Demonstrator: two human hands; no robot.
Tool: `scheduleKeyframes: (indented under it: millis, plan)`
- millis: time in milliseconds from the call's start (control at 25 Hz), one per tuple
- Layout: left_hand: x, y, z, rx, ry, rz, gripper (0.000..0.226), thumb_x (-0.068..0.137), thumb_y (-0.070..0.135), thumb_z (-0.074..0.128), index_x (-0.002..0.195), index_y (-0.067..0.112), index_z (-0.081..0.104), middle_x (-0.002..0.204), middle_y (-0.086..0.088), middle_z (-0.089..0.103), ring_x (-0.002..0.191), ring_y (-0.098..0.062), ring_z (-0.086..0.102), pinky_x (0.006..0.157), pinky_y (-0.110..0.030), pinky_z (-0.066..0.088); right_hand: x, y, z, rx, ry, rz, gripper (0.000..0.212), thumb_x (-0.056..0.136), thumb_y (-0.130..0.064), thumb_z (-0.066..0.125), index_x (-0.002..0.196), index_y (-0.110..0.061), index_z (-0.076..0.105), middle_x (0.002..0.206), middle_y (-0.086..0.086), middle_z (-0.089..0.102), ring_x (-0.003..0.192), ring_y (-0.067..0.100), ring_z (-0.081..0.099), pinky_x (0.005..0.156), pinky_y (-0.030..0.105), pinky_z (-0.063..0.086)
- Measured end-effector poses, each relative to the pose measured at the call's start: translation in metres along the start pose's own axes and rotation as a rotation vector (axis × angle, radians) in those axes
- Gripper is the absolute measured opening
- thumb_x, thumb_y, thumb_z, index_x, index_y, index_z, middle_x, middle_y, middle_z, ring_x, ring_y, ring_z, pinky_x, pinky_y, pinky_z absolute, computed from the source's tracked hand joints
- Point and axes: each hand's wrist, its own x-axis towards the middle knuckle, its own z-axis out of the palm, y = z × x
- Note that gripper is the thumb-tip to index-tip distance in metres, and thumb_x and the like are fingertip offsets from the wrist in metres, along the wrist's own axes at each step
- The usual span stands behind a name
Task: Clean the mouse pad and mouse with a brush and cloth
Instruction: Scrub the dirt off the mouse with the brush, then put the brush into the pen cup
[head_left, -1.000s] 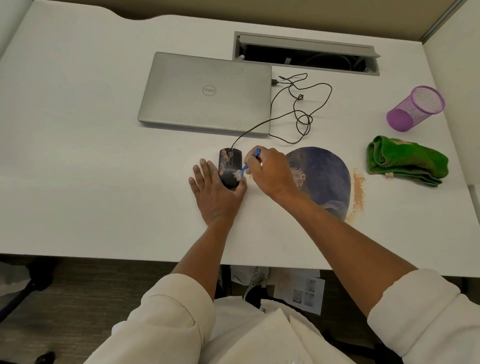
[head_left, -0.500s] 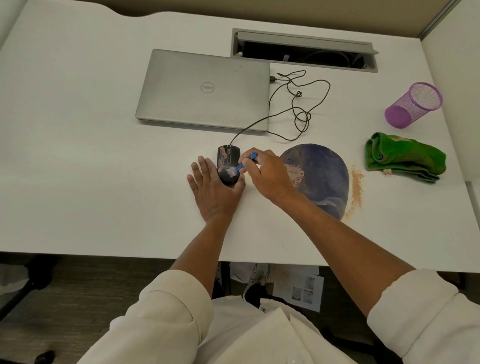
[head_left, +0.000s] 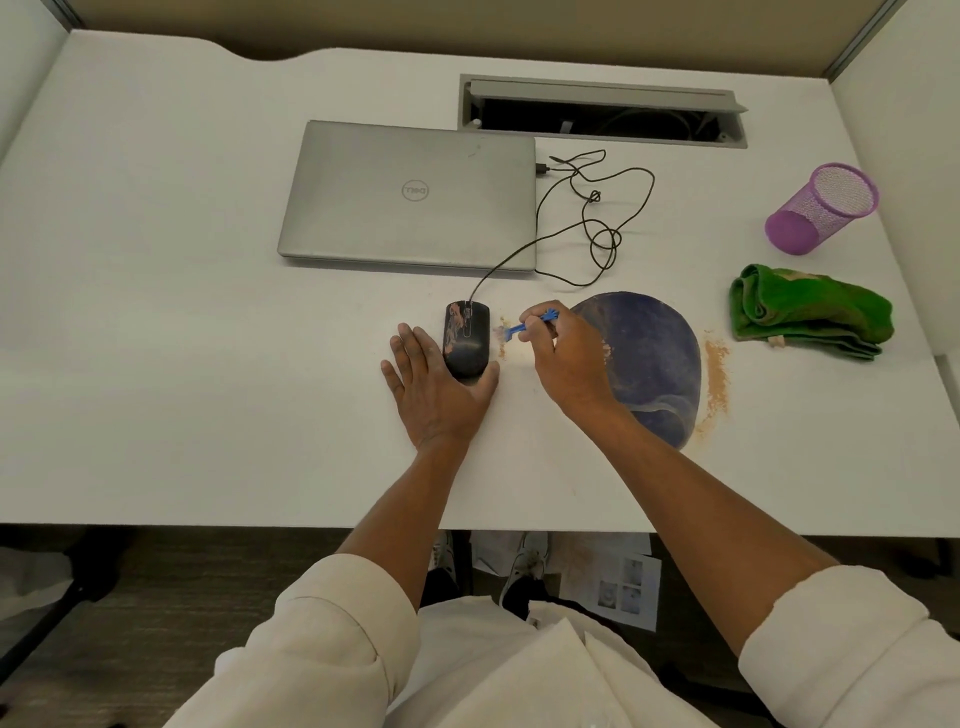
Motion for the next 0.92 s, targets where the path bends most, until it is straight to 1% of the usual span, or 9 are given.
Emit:
scheduleKeyframes:
  millis: [120, 280, 400, 480, 560, 640, 680, 800, 920]
  plan:
    - [-0.005, -0.009, -0.005, 0.024, -0.009, 0.068, 0.118, 0.084, 0.08, 0.046, 0.161, 0.003, 0.0, 0.171, -0.014, -0.004, 0.158, -0.026, -0.007, 0.126, -0.041, -0.007, 0.003, 0.005, -0.004, 0.021, 0.046, 0.056, 0.027, 0.104, -0.026, 0.043, 0.104, -0.011, 0.065, 0.088, 0.002, 0.067, 0.072, 0.01, 0.056, 0.061, 0.018, 0.043]
    - [-0.008, -0.013, -0.018, 0.037, 0.022, 0.191, 0.108, 0.089, 0.075, 0.036, 0.162, 0.004, 0.001, 0.171, -0.013, -0.006, 0.158, -0.025, -0.01, 0.128, -0.04, -0.006, 0.006, 0.011, -0.013, -0.006, 0.082, 0.093, 0.029, 0.105, -0.023, 0.04, 0.105, -0.009, 0.066, 0.09, 0.002, 0.063, 0.082, 0.014, 0.058, 0.071, 0.027, 0.047]
    - [-0.005, 0.002, -0.028, 0.018, 0.016, 0.336, 0.099, 0.094, 0.067, 0.036, 0.162, 0.007, -0.001, 0.171, -0.01, -0.009, 0.157, -0.021, -0.014, 0.127, -0.037, -0.01, 0.005, 0.014, -0.025, 0.016, 0.135, 0.098, 0.023, 0.103, -0.025, 0.046, 0.096, -0.011, 0.063, 0.083, -0.001, 0.063, 0.078, 0.016, 0.06, 0.067, 0.03, 0.049]
    - [-0.002, 0.017, -0.031, 0.016, -0.012, 0.427, 0.093, 0.096, 0.062, 0.035, 0.163, 0.008, -0.002, 0.171, -0.008, -0.011, 0.157, -0.02, -0.016, 0.126, -0.035, -0.011, 0.007, 0.018, -0.037, -0.018, 0.175, 0.107, 0.019, 0.101, -0.027, 0.052, 0.091, -0.013, 0.059, 0.077, -0.004, 0.061, 0.071, 0.013, 0.058, 0.059, 0.024, 0.046]
    - [0.001, 0.033, -0.031, 0.012, -0.046, 0.52, 0.083, 0.099, 0.053, 0.03, 0.163, 0.008, 0.0, 0.171, -0.008, -0.008, 0.157, -0.019, -0.014, 0.127, -0.034, -0.011, 0.006, 0.022, -0.053, -0.054, 0.23, 0.125, 0.016, 0.099, -0.028, 0.056, 0.088, -0.017, 0.055, 0.071, -0.011, 0.056, 0.065, 0.006, 0.054, 0.054, 0.013, 0.038]
    - [0.006, 0.052, -0.027, 0.004, -0.072, 0.603, 0.072, 0.103, 0.04, 0.027, 0.162, 0.007, 0.004, 0.171, -0.01, -0.004, 0.157, -0.019, -0.011, 0.125, -0.031, -0.015, 0.007, 0.03, -0.072, -0.064, 0.304, 0.152, 0.017, 0.098, -0.028, 0.059, 0.085, -0.018, 0.053, 0.068, -0.015, 0.054, 0.062, 0.004, 0.052, 0.052, 0.01, 0.036]
    - [0.009, 0.062, -0.024, 0.0, -0.089, 0.637, 0.068, 0.105, 0.035, 0.027, 0.162, 0.006, 0.004, 0.171, -0.011, -0.004, 0.157, -0.019, -0.011, 0.123, -0.029, -0.017, 0.007, 0.035, -0.081, -0.069, 0.332, 0.171, 0.019, 0.097, -0.028, 0.059, 0.084, -0.017, 0.053, 0.068, -0.013, 0.055, 0.063, 0.006, 0.052, 0.054, 0.011, 0.037]
    - [0.017, 0.096, -0.01, 0.008, -0.159, 0.721, 0.062, 0.109, 0.03, 0.024, 0.162, 0.006, 0.001, 0.171, -0.01, -0.008, 0.157, -0.019, -0.014, 0.124, -0.031, -0.013, 0.013, 0.051, -0.106, -0.089, 0.37, 0.236, 0.016, 0.095, -0.028, 0.062, 0.087, -0.015, 0.057, 0.074, -0.007, 0.059, 0.072, 0.018, 0.059, 0.065, 0.032, 0.049]
    - [0.025, 0.136, 0.007, 0.03, -0.243, 0.756, 0.061, 0.11, 0.032, 0.021, 0.162, 0.008, 0.002, 0.171, -0.01, -0.006, 0.157, -0.02, -0.012, 0.126, -0.032, -0.009, 0.024, 0.064, -0.127, -0.081, 0.372, 0.264, 0.013, 0.093, -0.025, 0.065, 0.091, -0.015, 0.058, 0.077, -0.008, 0.059, 0.076, 0.019, 0.061, 0.071, 0.038, 0.053]
